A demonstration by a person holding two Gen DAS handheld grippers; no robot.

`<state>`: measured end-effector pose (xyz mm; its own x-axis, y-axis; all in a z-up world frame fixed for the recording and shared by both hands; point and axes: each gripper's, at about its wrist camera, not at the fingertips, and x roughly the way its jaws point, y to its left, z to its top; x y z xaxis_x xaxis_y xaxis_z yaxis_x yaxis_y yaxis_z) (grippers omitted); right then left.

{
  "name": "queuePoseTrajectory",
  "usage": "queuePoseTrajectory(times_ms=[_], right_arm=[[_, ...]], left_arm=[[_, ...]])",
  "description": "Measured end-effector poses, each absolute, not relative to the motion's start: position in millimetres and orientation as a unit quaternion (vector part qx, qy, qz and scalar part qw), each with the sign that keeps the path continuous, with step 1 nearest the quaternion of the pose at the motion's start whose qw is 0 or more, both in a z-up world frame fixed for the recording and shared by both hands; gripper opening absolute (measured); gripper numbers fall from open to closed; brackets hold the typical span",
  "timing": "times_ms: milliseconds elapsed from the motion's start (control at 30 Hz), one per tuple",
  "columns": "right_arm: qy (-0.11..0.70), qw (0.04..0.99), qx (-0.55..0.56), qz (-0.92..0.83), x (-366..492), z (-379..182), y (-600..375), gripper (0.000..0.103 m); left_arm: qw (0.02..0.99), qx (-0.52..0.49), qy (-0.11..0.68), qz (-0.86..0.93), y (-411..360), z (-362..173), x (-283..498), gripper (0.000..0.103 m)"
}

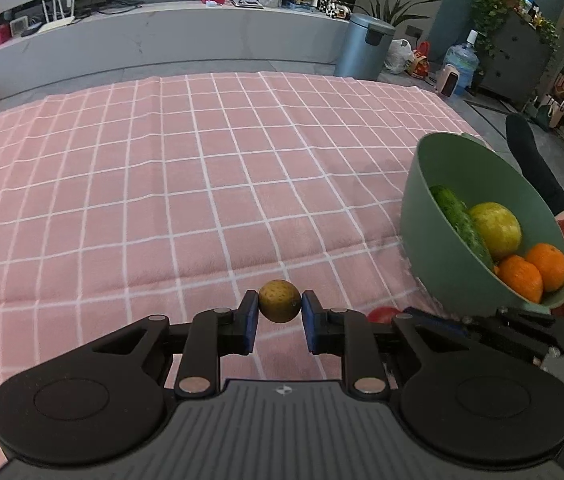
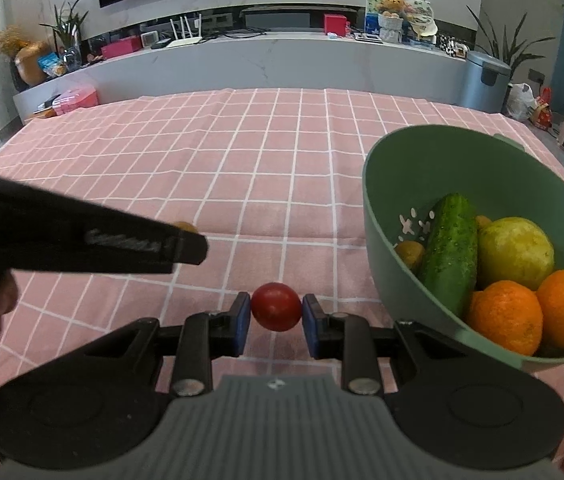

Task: Organize fruits
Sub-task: 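Carry the kiwi and red fruit into the green colander and open both tools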

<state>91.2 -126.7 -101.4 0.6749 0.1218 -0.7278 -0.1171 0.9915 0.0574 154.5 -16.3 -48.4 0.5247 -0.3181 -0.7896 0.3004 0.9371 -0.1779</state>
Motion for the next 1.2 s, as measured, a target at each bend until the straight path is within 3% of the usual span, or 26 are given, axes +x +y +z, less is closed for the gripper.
queuePoseTrajectory(times_ms=[600,1200], right_arm=[[0.437,0.887,-0.015,0.148,34.2,-58.6,-167.8,0.024],[0.478,0.848,-0.143,0.178,52.6,17.4,-256.2,0.024]], left_arm=[[0.853,0.026,0.476,-0.212,-44.2,-8.4,86.9,0.025],[0.817,0.159,0.453,-0.32,-160.7,34.9,111.7,0.025]])
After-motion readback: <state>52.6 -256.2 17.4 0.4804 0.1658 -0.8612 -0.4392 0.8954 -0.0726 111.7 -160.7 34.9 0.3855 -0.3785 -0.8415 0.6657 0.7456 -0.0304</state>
